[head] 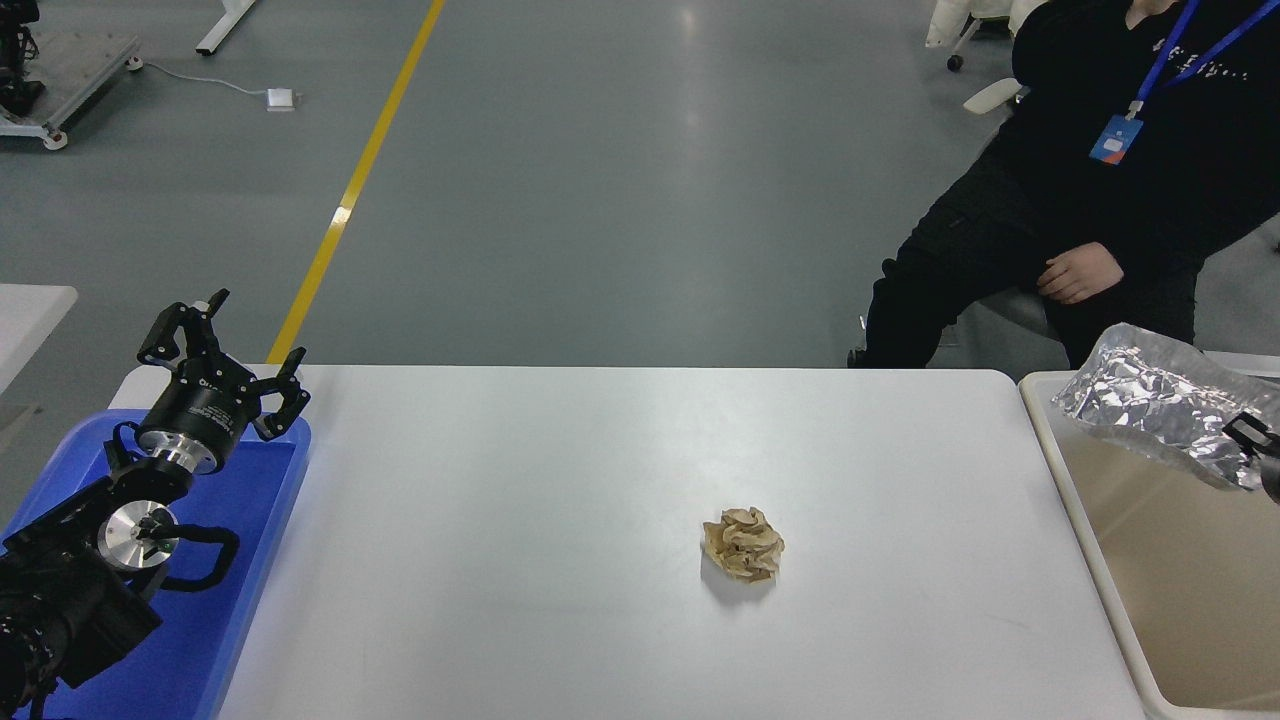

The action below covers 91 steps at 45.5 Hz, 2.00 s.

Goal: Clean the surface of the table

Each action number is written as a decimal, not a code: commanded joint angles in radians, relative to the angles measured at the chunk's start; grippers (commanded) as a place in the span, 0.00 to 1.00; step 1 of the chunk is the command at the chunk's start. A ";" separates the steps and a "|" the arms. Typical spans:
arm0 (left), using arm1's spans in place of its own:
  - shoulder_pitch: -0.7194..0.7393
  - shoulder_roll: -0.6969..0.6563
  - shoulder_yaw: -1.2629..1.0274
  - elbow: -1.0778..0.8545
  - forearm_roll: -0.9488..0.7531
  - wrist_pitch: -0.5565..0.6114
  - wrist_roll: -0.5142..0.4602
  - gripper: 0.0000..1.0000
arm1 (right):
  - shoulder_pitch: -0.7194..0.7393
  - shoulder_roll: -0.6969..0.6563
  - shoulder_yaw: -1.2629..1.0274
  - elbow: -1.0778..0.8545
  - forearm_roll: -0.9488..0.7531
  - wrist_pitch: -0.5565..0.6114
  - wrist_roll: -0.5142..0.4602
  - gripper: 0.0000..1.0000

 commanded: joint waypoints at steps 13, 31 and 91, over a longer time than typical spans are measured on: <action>0.000 0.000 0.000 0.000 0.000 0.000 0.000 1.00 | -0.125 0.116 -0.001 -0.116 0.248 -0.153 -0.002 0.00; 0.000 0.000 0.000 0.000 0.001 0.000 0.000 1.00 | -0.110 0.084 0.014 -0.095 0.270 -0.149 0.001 1.00; -0.001 0.000 0.000 0.000 0.000 0.000 0.000 1.00 | -0.331 0.536 1.132 0.660 0.235 -0.032 0.194 1.00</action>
